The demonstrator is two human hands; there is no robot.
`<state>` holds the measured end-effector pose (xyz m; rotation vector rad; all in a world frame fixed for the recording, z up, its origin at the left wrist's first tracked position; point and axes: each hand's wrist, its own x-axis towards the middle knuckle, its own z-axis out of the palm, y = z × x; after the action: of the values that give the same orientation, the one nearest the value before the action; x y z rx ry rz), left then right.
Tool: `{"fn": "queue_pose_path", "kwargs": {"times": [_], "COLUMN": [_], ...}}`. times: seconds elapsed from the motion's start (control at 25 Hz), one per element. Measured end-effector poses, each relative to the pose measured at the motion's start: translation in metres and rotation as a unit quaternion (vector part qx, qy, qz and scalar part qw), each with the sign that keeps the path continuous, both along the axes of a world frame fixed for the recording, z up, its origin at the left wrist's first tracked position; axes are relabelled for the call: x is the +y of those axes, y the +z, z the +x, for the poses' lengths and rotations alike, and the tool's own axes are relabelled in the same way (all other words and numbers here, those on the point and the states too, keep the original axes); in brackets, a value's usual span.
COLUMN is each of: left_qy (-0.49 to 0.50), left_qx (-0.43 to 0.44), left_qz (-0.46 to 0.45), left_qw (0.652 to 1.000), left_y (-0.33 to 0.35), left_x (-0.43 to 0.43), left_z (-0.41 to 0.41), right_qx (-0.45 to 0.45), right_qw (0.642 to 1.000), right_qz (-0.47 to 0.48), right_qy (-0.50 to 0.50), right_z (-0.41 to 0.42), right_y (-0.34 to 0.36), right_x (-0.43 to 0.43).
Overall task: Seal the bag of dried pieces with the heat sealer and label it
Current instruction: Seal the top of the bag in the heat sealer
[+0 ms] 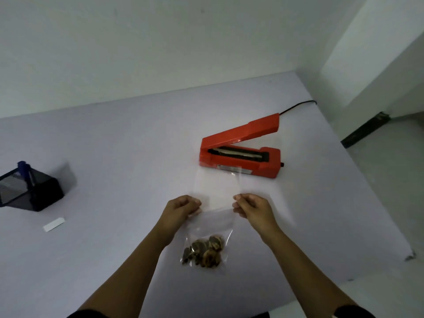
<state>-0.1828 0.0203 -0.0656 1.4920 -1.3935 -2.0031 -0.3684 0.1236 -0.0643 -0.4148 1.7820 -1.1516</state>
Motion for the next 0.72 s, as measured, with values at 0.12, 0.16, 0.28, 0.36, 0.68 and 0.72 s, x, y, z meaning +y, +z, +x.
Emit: {"fn": "queue_pose_path", "kwargs": {"times": [0.12,0.16,0.28,0.36,0.68,0.72], "left_qy": [-0.042,-0.051,-0.056,-0.048,-0.025,-0.023], "left_qx": [0.003,0.001,0.000,0.003,-0.019,-0.022], "left_qz": [-0.010,-0.015,-0.032,-0.037,-0.070,-0.072], "left_qw": [0.999,0.999,0.998,0.998,0.997,0.997], "left_y": [0.004,0.005,0.004,0.003,-0.004,-0.004], "left_x": [0.004,0.005,0.004,0.004,-0.003,-0.003], "left_z": [-0.029,-0.036,-0.050,-0.053,-0.062,-0.063], "right_qx": [0.006,0.008,0.007,0.005,0.016,0.020], "right_qw": [1.000,1.000,1.000,1.000,1.000,1.000], "right_qz": [0.007,0.005,-0.003,-0.003,0.011,0.008], "right_qy": [-0.017,-0.018,-0.012,-0.008,-0.012,-0.015], "right_z": [-0.026,-0.032,-0.045,-0.049,-0.057,-0.057], "right_y": [0.002,0.004,0.007,0.008,0.002,0.001], "right_x": [0.014,0.017,0.019,0.016,0.003,0.001]}}
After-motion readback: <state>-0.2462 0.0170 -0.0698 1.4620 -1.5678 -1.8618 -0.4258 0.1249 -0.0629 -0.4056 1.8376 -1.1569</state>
